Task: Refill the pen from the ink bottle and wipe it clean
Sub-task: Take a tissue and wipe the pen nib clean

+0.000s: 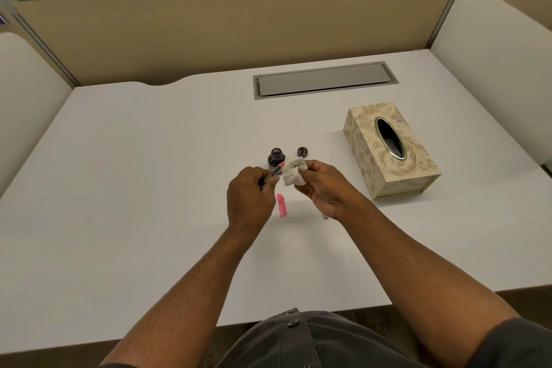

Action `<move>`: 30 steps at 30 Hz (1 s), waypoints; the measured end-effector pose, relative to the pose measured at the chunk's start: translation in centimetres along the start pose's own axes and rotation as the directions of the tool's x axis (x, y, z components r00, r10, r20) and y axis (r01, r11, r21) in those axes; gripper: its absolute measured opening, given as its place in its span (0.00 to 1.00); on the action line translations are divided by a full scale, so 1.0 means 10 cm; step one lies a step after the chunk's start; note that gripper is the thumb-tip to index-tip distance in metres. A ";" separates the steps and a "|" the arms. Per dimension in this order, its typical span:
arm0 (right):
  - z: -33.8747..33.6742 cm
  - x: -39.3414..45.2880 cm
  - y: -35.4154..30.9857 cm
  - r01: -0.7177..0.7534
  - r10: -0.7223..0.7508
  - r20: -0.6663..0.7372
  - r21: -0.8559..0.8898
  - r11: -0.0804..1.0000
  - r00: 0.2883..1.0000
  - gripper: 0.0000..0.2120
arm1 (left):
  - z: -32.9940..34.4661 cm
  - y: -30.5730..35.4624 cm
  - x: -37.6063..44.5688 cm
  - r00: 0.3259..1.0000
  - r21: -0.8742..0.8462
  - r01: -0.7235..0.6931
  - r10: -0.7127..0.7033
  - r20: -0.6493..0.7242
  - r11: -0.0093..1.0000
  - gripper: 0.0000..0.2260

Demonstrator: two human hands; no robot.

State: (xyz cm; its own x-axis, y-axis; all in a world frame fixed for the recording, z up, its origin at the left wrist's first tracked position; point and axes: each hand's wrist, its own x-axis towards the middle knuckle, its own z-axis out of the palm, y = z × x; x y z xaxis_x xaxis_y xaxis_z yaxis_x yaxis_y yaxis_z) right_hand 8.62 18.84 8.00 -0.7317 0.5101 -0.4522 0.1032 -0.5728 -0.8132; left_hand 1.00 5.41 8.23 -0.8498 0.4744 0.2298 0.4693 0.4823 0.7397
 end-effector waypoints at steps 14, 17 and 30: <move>0.04 -0.03 -0.01 0.130 -0.093 0.119 -0.353 0.926 0.988 0.08 | 0.04 0.00 -0.10 0.991 0.149 -0.118 0.106 0.085 0.982 0.04; 0.00 0.00 0.00 0.173 -0.151 0.084 -0.486 0.857 0.985 0.09 | 0.01 0.03 -0.04 0.959 0.139 -0.008 -0.032 0.282 0.990 0.07; 0.03 -0.04 -0.04 0.144 -0.179 -0.001 -0.593 0.793 0.984 0.11 | -0.06 0.12 0.00 0.951 0.181 0.081 -0.130 0.279 0.980 0.07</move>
State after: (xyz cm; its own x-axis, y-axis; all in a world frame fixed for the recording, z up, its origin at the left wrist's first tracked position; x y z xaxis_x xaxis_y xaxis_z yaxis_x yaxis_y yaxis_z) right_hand 8.68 18.68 8.63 -0.7375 0.6053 -0.2995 0.3759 -0.0005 -0.9267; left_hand 1.40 5.54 9.54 -0.8026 0.5941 -0.0546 0.4342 0.6444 0.6295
